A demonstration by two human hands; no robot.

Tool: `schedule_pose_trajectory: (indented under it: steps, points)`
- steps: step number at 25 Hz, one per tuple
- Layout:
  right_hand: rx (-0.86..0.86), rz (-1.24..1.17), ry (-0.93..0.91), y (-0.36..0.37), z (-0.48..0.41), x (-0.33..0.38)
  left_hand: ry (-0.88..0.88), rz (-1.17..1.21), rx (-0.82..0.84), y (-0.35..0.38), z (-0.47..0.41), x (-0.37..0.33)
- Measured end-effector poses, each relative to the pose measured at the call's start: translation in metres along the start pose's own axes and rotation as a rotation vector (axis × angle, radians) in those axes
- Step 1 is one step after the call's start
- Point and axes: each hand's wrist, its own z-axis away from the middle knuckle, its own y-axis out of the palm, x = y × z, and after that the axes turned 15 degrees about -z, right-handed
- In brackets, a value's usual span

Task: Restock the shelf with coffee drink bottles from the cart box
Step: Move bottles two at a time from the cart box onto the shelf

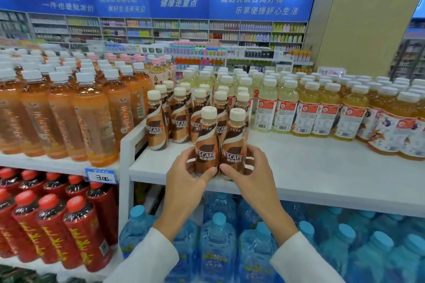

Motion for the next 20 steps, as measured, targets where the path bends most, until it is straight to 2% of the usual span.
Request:
schedule_pose_trajectory:
  steps: [7,11,13,18,20]
  points:
    - [0.19,0.021,0.075,-0.014,-0.009,0.007,-0.004,-0.028,-0.068,0.0,0.0,-0.001]
    - [0.185,-0.018,0.052,-0.013,-0.003,0.009,0.002,-0.025,-0.084,0.002,0.002,-0.001]
    - [0.151,-0.035,0.041,-0.009,0.007,0.01,0.013,-0.047,-0.085,0.002,0.003,0.002]
    - [-0.103,-0.027,-0.002,0.008,0.02,-0.003,0.014,-0.099,-0.144,0.007,0.003,0.004]
    - [-0.116,-0.007,-0.005,0.015,0.015,-0.002,0.001,-0.132,-0.178,0.005,-0.002,0.005]
